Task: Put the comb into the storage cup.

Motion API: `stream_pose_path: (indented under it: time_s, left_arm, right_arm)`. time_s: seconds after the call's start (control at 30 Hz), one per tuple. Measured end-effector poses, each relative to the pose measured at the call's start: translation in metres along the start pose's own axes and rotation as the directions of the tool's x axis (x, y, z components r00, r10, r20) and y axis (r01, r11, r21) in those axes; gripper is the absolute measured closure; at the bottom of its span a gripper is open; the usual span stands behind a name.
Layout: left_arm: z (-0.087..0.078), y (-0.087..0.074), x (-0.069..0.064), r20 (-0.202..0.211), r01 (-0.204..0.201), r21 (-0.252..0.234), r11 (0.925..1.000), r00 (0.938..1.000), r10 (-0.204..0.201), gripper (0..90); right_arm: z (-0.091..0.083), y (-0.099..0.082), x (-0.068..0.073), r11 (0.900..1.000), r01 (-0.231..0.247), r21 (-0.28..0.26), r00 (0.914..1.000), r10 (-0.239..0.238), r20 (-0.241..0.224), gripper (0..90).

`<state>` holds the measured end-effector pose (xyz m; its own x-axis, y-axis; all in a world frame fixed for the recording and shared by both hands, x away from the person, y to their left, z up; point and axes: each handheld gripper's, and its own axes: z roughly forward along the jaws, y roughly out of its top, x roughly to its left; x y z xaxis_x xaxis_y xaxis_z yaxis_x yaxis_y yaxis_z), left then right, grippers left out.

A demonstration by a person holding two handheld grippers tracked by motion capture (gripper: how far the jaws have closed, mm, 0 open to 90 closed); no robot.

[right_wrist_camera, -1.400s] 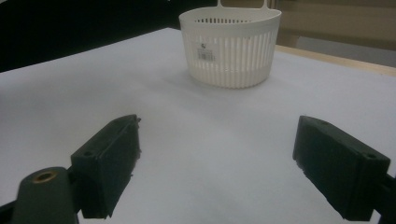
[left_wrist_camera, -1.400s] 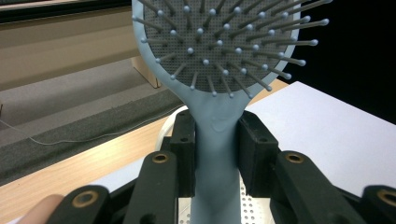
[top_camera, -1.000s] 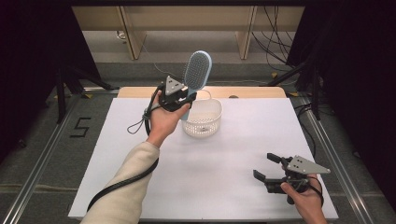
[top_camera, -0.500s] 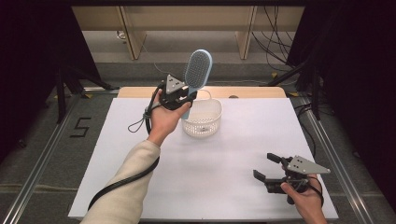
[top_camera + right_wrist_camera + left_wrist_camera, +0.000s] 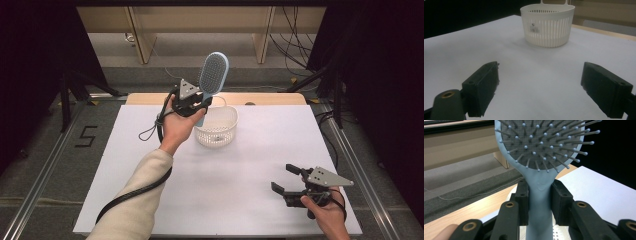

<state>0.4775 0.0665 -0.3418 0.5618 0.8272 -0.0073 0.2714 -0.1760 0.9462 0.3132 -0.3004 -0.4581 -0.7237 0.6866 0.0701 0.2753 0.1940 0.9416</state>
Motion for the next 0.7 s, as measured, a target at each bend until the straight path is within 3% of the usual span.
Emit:
stream_pose_path:
  time_s: [0.7]
  left_arm:
    - [0.0045,0.0042,-0.0033,0.002,-0.006,-0.005,1.0000,1.0000,0.006,69.8]
  right_arm:
    - [0.0000,-0.0001,-0.0001,1.0000,0.000,0.000,1.0000,0.000,-0.003,15.4]
